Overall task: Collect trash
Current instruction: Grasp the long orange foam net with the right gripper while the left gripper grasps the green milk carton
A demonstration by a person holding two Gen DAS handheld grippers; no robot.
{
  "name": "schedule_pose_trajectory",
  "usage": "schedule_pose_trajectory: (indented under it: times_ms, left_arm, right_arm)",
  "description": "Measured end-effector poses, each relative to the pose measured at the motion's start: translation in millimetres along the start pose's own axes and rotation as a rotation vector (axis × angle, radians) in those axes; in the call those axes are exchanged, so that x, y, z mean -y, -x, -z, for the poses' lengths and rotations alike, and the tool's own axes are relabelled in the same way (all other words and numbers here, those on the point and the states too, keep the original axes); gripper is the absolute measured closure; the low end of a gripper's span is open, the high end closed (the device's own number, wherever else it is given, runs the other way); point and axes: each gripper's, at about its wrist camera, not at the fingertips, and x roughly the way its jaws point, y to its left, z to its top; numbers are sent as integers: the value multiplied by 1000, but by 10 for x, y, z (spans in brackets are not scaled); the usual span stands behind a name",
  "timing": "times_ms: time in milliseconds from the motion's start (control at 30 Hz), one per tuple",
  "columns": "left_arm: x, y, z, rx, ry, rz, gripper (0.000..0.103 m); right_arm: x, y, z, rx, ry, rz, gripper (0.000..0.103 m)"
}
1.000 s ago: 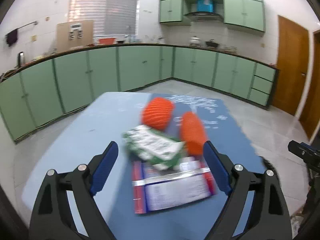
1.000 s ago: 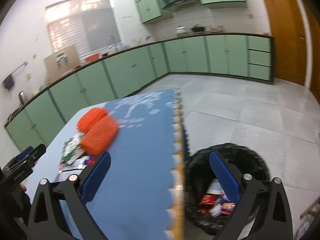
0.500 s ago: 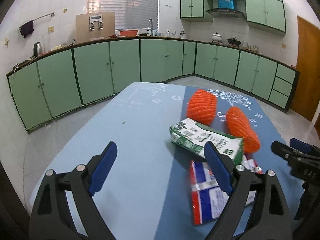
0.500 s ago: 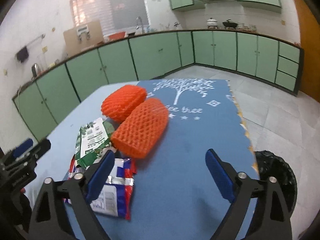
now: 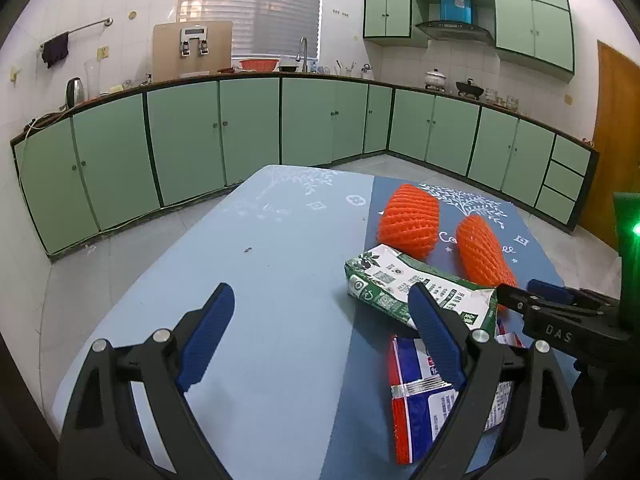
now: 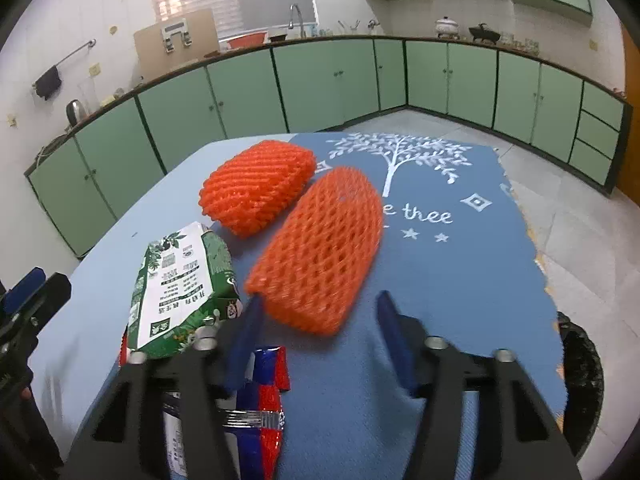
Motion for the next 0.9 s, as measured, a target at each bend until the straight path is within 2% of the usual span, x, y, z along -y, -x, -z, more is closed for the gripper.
schedule_pose_trajectory:
  times_ms: [33, 100, 167, 333, 533, 733, 900]
  left_arm:
    - [5, -4, -4, 0, -1, 2, 17]
    - [30, -12, -4, -2, -5, 5, 17]
    - [70, -10, -4, -3, -9, 16, 17]
    - [258, 18, 26, -18, -14, 71, 17]
    - [537, -37, 89, -41, -30, 129, 17]
    - [808, -192, 55, -53, -49, 124, 17]
    - [994, -392, 1, -86, -40, 90, 17]
  right_arm:
    - [9, -15, 3, -9, -2, -19, 65]
    - [14, -26, 4, -14, 4, -41, 87]
    - [7, -5, 10, -7, 12, -50, 95]
    - [67, 163, 15, 36, 13, -54, 98]
    - [327, 464, 74, 77, -25, -21, 98]
    - [666, 661, 188, 91, -85, 21, 98]
    - [727, 684, 210, 99, -91, 24, 98]
